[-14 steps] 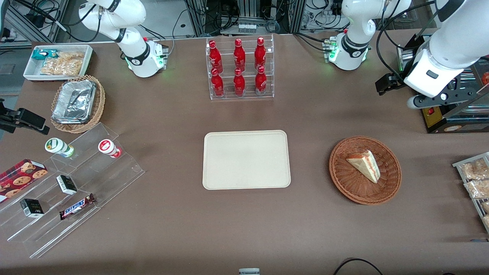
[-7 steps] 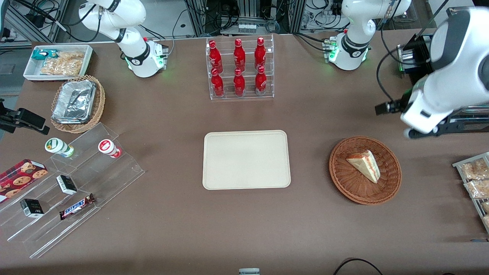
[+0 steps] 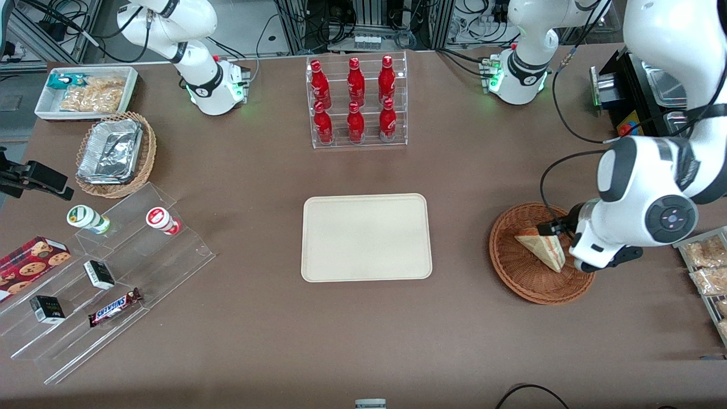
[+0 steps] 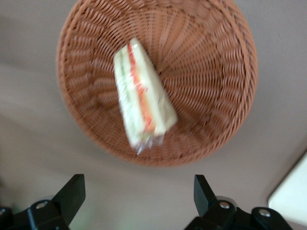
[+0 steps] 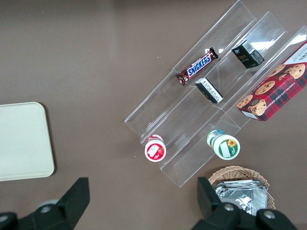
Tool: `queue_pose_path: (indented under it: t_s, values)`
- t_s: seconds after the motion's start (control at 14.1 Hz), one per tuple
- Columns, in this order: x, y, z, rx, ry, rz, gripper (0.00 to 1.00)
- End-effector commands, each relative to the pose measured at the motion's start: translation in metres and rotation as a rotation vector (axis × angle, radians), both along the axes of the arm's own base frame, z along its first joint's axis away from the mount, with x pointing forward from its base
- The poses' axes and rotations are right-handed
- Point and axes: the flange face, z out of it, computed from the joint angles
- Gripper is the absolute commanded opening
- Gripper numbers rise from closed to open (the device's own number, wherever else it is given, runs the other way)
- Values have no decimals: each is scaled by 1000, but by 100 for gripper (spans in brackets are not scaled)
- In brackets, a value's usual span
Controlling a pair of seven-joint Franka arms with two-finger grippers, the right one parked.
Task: Place sandwich from basket to tray
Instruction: 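Close the left gripper on the sandwich wedge and lift it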
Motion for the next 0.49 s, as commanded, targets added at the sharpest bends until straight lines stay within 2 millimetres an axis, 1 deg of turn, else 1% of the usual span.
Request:
queue_pose_path:
  t_s: [0.0, 0.07, 0.21, 0.35, 0.42]
  values:
    - [5, -6, -37, 36, -38, 111, 100]
    - [8, -10, -46, 41, -49, 145, 100]
    - [7, -8, -60, 48, -42, 182, 100]
    - [7, 0, -69, 50, -32, 207, 100]
    - [9, 9, -76, 63, -36, 244, 100]
